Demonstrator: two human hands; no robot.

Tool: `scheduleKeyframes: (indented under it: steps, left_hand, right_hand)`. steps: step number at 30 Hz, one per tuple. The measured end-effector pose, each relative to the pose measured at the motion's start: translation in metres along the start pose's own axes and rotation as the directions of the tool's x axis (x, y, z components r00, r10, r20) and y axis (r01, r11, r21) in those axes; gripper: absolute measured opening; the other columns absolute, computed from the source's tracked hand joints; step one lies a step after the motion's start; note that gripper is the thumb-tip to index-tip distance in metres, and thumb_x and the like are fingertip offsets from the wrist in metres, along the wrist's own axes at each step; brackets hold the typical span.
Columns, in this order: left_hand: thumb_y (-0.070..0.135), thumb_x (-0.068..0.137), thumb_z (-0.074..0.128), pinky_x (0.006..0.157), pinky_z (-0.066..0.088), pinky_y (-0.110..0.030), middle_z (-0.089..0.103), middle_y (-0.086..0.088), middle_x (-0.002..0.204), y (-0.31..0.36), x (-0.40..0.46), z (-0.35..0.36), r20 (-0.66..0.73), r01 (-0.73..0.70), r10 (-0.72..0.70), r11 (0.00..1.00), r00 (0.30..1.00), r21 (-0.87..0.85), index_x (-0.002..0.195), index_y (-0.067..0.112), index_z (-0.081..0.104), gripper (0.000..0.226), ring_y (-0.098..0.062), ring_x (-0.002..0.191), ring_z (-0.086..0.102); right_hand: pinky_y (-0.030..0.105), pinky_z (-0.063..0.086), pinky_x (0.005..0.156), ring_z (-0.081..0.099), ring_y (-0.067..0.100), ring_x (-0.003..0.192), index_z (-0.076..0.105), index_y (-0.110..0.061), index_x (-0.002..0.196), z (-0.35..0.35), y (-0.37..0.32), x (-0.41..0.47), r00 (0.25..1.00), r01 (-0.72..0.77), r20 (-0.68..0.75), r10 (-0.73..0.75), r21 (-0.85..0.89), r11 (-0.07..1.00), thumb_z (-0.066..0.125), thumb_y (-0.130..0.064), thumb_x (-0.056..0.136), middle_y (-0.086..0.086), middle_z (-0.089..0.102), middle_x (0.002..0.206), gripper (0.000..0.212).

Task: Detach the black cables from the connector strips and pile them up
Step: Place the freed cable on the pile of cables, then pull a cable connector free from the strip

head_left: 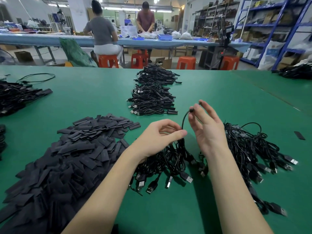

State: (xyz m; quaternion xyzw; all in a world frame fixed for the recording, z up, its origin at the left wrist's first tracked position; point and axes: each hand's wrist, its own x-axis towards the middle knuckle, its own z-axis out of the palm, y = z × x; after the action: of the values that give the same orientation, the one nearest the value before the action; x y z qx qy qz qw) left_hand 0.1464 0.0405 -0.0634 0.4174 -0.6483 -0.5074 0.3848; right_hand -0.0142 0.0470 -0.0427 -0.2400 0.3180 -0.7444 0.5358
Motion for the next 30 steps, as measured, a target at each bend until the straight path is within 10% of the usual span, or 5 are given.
scheduleKeyframes:
  steps: [6,13,16,24,30]
  left_hand:
    - [0.029,0.081,0.084,0.085,0.049,-0.01,0.073,0.008,0.097,0.004,-0.002,0.001,0.048,-0.091,0.084,0.979,0.995,0.18,0.099,0.028,0.071,0.022,0.0,0.095,0.069]
    - [0.015,0.091,0.073,0.085,0.055,-0.022,0.074,0.004,0.108,0.025,0.014,-0.004,-0.181,-0.257,0.244,0.965,0.953,-0.054,0.116,0.022,0.072,0.027,-0.009,0.102,0.07]
    - [0.017,0.09,0.074,0.078,0.052,-0.015,0.072,0.013,0.097,0.041,0.04,-0.02,-0.283,-0.332,0.366,0.929,0.886,0.162,0.112,0.028,0.073,0.025,0.0,0.089,0.068]
    - [0.025,0.093,0.069,0.094,0.05,-0.038,0.068,0.002,0.117,0.047,0.144,-0.073,-0.143,-0.104,0.528,0.409,0.837,0.906,0.122,0.029,0.07,0.029,-0.019,0.111,0.06]
    - [0.025,0.1,0.058,0.103,0.045,-0.042,0.063,-0.007,0.136,-0.008,0.163,-0.089,-0.151,0.099,0.176,0.274,0.973,0.957,0.138,0.026,0.06,0.038,-0.029,0.128,0.052]
  right_hand:
    - [0.019,0.058,0.07,0.071,0.012,0.071,0.062,-0.009,0.121,-0.004,-0.005,0.003,1.0,0.008,-0.028,-0.007,0.053,0.999,0.071,-0.003,0.091,0.002,0.075,0.079,0.032]
    - [0.025,0.058,0.063,0.074,0.018,0.079,0.056,-0.022,0.122,-0.005,-0.003,0.007,0.999,-0.039,-0.026,0.036,-0.141,0.989,0.064,-0.034,0.099,0.003,0.079,0.1,0.028]
    - [0.023,0.058,0.06,0.07,0.015,0.07,0.056,-0.02,0.123,-0.009,0.002,0.008,0.995,-0.087,-0.071,0.07,-0.267,0.96,0.063,-0.029,0.1,0.001,0.079,0.094,0.026]
    - [0.02,0.057,0.061,0.069,0.011,0.068,0.069,-0.016,0.109,-0.016,0.018,0.01,0.951,-0.172,0.094,0.295,-0.63,0.757,0.067,-0.025,0.097,0.0,0.079,0.089,0.016]
    - [0.022,0.055,0.08,0.071,0.009,0.079,0.073,-0.024,0.087,-0.018,0.037,0.012,0.981,0.001,0.099,0.165,-0.86,0.511,0.069,-0.031,0.091,-0.007,0.077,0.081,0.009]
